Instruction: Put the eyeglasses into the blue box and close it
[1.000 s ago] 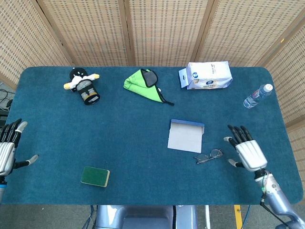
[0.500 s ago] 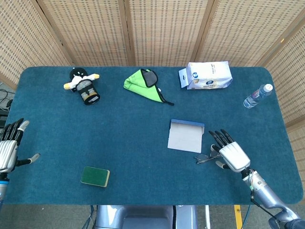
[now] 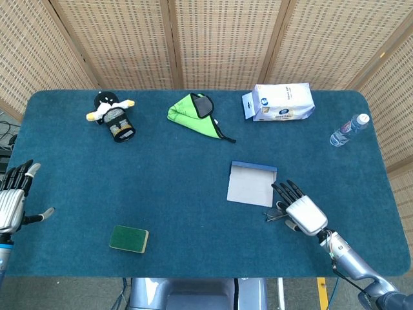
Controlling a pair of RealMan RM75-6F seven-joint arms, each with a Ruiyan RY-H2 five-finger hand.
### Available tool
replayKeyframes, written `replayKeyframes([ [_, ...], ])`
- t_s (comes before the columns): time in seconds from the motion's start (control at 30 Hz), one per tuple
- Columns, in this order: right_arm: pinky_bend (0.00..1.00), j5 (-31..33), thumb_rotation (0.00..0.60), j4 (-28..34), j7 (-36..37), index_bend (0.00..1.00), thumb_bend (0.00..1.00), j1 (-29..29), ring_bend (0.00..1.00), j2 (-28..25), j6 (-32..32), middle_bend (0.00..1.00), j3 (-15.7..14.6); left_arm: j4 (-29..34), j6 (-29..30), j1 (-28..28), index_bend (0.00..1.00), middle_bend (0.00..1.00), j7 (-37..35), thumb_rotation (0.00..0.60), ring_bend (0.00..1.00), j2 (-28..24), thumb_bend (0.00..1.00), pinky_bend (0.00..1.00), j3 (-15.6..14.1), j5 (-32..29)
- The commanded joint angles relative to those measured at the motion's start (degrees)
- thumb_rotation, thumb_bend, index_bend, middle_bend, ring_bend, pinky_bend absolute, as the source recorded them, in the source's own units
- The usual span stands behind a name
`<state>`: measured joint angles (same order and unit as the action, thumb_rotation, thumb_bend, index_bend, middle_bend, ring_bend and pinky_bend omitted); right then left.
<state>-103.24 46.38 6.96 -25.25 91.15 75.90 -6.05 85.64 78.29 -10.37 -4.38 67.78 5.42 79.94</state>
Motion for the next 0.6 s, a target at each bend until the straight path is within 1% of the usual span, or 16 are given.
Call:
replayKeyframes([
  [0.03, 0.00, 0.2, 0.600, -0.9, -0.1, 0.41, 0.31, -0.3, 0.00, 0.5, -0.1, 0.01, -0.1, 0.0, 0.0, 0.0, 0.00, 0.00, -0.1, 0.600, 0.00, 0.0, 0.00, 0.00, 0.0, 0.0],
  [0.3, 0.00, 0.4, 0.600, -2.1, 0.4, 0.42, 0.35, -0.8, 0.00, 0.9, -0.4, 0.01, -0.3, -0.1, -0.2, -0.1, 0.00, 0.00, 0.1, 0.600, 0.00, 0.0, 0.00, 0.00, 0.0, -0.2],
  [0.43, 0.00, 0.5, 0.600, -2.1, 0.6, 0.43, 0.38, -1.0, 0.00, 1.0, -0.6, 0.01, -0.4, -0.1, -0.3, -0.1, 0.00, 0.00, 0.2, 0.600, 0.00, 0.1, 0.00, 0.00, 0.0, -0.3],
  [0.6, 0.00, 1.0, 0.600, -2.2, 0.9, 0.45, 0.40, -1.5, 0.00, 1.2, -1.9, 0.02, -0.6, -0.3, -0.5, -0.2, 0.00, 0.00, 0.4, 0.600, 0.00, 0.3, 0.00, 0.00, 0.1, -0.5],
])
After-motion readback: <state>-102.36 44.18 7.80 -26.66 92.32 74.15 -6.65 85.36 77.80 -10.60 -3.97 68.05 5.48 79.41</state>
